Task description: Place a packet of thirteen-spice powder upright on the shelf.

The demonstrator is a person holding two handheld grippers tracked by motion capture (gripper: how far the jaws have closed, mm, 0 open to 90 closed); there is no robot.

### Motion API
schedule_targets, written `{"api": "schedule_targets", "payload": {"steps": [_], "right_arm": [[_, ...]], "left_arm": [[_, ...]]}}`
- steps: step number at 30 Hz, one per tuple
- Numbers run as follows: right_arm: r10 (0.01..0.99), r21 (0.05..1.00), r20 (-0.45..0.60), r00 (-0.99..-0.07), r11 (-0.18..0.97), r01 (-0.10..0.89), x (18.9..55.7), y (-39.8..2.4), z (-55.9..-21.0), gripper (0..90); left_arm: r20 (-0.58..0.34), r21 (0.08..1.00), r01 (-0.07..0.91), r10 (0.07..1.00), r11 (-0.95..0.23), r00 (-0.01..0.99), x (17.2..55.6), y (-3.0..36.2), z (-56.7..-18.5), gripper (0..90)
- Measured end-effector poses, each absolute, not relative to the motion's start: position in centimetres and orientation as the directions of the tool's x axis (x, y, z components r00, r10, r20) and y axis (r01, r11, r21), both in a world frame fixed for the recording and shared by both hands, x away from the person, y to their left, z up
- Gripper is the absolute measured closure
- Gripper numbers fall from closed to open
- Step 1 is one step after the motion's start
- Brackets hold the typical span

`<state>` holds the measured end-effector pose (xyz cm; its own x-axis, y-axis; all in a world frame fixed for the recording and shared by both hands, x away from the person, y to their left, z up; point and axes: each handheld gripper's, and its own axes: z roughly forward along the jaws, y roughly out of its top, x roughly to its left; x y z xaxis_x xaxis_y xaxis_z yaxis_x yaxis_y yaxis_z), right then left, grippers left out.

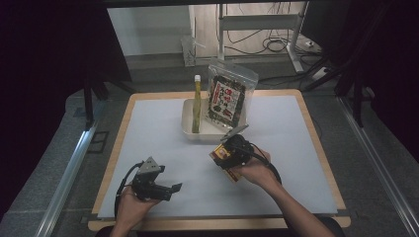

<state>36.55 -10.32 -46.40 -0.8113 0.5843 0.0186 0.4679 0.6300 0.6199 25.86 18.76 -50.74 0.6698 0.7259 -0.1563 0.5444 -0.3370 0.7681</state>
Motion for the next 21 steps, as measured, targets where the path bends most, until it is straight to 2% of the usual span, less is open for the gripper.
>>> {"api": "schedule_targets", "payload": {"steps": [5,12,21], "right_arm": [[0.584,0.69,0.024,-0.811,0.578,0.436,36.2,-10.7,-45.8,32.6],[0.58,0.743,0.037,-0.813,0.528,0.411,36.0,-10.8,-45.4,32.5],[0.581,0.77,0.043,-0.812,0.498,0.398,35.8,-10.4,-45.1,32.5]], "left_arm": [[-0.193,0.783,0.545,0.717,-0.299,0.67,25.9,18.0,-50.5,9.3],[-0.328,0.777,0.599,0.685,-0.196,0.65,26.8,15.8,-50.6,14.8],[-0.351,0.782,0.594,0.654,-0.188,0.67,28.0,11.8,-50.6,22.3]]}}
